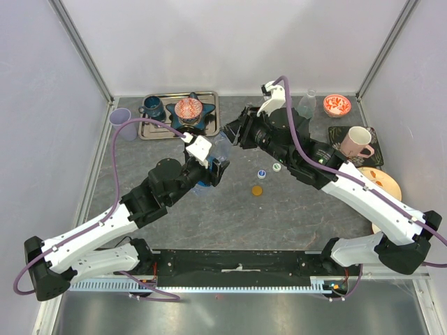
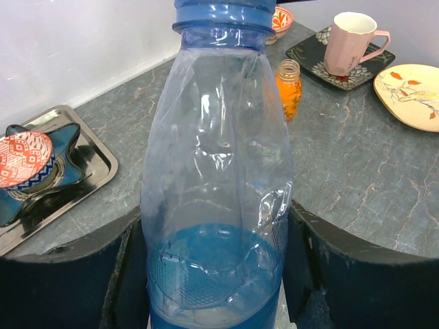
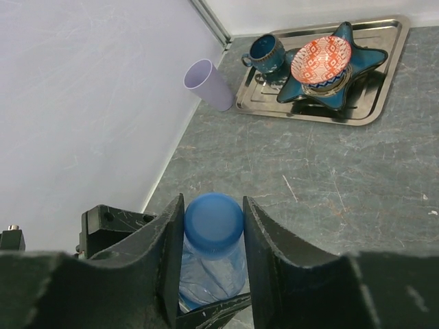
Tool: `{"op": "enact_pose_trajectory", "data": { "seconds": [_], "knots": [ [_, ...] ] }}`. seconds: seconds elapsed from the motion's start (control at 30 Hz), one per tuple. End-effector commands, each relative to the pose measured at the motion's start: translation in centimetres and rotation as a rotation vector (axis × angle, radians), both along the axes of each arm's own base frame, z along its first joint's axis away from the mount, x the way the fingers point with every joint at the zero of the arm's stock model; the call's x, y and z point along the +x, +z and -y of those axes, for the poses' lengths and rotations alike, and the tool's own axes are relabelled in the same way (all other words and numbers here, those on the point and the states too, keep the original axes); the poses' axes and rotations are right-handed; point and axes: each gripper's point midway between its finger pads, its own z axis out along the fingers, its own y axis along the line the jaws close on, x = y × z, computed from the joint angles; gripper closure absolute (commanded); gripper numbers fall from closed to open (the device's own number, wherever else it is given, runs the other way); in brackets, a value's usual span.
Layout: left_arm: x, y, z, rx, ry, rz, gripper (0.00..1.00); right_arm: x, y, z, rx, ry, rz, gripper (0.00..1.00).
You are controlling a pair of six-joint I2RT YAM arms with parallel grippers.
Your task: Unscrew the bottle caps
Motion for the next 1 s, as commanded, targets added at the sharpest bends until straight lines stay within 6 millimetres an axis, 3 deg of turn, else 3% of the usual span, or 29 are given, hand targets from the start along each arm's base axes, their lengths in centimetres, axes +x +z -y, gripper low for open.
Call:
{"op": "enact_pose_trajectory", "data": {
  "seconds": [0.0, 0.1, 0.13, 0.17, 0.4, 0.5, 0.57, 0.6, 0.8, 0.97],
  "knots": [
    [0.3, 3.2, -0.4, -0.05, 0.023, 0.084, 0.65, 0.0, -0.4, -0.5, 0.001, 0.015, -0.003, 0.61],
    [0.1, 3.3, -0.5, -0.05, 0.02, 0.086, 0.65, 0.0, -0.6, -0.5, -0.004, 0.017, -0.003, 0.81],
    [0.1, 3.4, -0.4, -0.054, 0.013, 0.088, 0.65, -0.2, -0.7, -0.6, -0.006, 0.026, -0.006, 0.98],
    [0.0, 3.4, -0.4, -0.056, 0.008, 0.091, 0.65, -0.2, -0.8, -0.7, -0.012, 0.032, -0.001, 1.0],
    [-2.6, 4.5, 1.7, -0.089, -0.19, 0.081, 0.63, -2.0, -0.5, -1.2, -0.078, 0.183, 0.085, 1.0],
    [-5.5, 5.5, 3.5, -0.138, -0.407, 0.052, 0.63, -3.2, 0.1, -1.0, -0.103, 0.254, 0.137, 1.0],
    [-6.5, 6.5, 3.4, -0.179, -0.485, 0.034, 0.64, -4.1, 0.3, -0.5, -0.116, 0.293, 0.166, 1.0],
    [-8.3, 7.0, 3.8, -0.194, -0.6, 0.032, 0.64, -4.8, 0.4, -0.6, -0.115, 0.334, 0.175, 1.0],
    [-12.7, 9.2, 3.0, -0.275, -0.937, -0.021, 0.64, -7.6, 1.2, 0.9, -0.134, 0.458, 0.272, 1.0],
    [-14.2, 9.5, 2.0, -0.3, -1.115, -0.124, 0.65, -10.8, 1.5, 1.3, -0.161, 0.631, 0.373, 1.0]
  ]
}}
